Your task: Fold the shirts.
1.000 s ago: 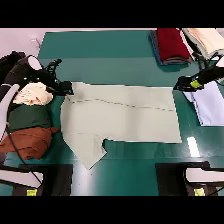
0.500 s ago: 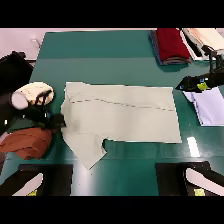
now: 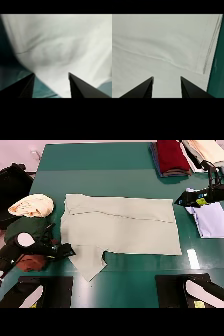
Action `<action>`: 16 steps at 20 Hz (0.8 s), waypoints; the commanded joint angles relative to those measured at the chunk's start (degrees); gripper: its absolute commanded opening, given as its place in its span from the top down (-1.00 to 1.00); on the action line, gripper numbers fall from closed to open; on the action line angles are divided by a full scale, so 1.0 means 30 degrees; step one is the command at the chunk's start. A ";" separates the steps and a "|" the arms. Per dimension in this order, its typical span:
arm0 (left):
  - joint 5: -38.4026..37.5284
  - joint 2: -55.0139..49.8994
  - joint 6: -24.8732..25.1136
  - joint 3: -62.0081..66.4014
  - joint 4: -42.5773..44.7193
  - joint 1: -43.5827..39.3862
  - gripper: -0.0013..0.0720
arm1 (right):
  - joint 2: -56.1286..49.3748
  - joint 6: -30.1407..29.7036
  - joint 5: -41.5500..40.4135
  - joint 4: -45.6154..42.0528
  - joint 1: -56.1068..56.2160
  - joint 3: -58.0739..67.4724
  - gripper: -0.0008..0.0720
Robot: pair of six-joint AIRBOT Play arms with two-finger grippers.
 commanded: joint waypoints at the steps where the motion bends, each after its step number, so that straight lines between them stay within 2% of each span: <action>1: 0.2178 0.0087 0.0131 -0.0801 -0.1486 -0.1384 -0.37 | 0.0029 0.0015 0.0175 0.0015 0.0015 -0.0022 -0.08; 2: 0.2259 0.0087 0.0160 -0.0750 -0.1880 -0.1501 -0.16 | 0.0036 0.0015 0.0240 0.0000 0.0015 -0.0022 -0.08; 3: 0.1960 0.0095 0.0226 -0.0517 -0.1996 -0.1501 0.37 | 0.0073 0.0000 0.0568 -0.0080 -0.0066 -0.0029 -0.08; 4: 0.1523 0.0095 0.0648 -0.0153 -0.1960 -0.1501 0.73 | 0.0087 -0.0015 0.1122 -0.0117 -0.0364 -0.0036 -0.08; 5: 0.1107 0.0095 0.1151 0.0313 -0.1858 -0.1501 0.90 | 0.0080 -0.0058 0.1821 -0.0255 -0.0816 -0.0080 -0.08; 7: 0.0379 0.0109 0.1195 0.1413 -0.1122 -0.1501 0.90 | 0.0124 -0.0306 0.2973 -0.0750 -0.2106 -0.0852 -0.08; 10: -0.0073 0.0204 0.1348 0.2608 -0.0452 -0.1501 0.90 | 0.0845 -0.0379 0.3337 -0.2397 -0.4750 -0.4415 -0.10; 11: -0.0051 0.0204 0.1341 0.2812 -0.0452 -0.1501 0.90 | 0.1093 -0.0517 0.3264 -0.2433 -0.5901 -0.6054 -0.39; 12: 0.0138 0.0204 0.1341 0.2900 -0.0452 -0.1501 0.90 | 0.1224 -0.0597 0.3096 -0.2339 -0.7053 -0.7672 -0.52; 16: 0.0459 0.0204 0.1370 0.2892 -0.0430 -0.1501 0.90 | 0.0495 -0.1122 0.2157 -0.0532 -0.9012 -1.1650 -0.41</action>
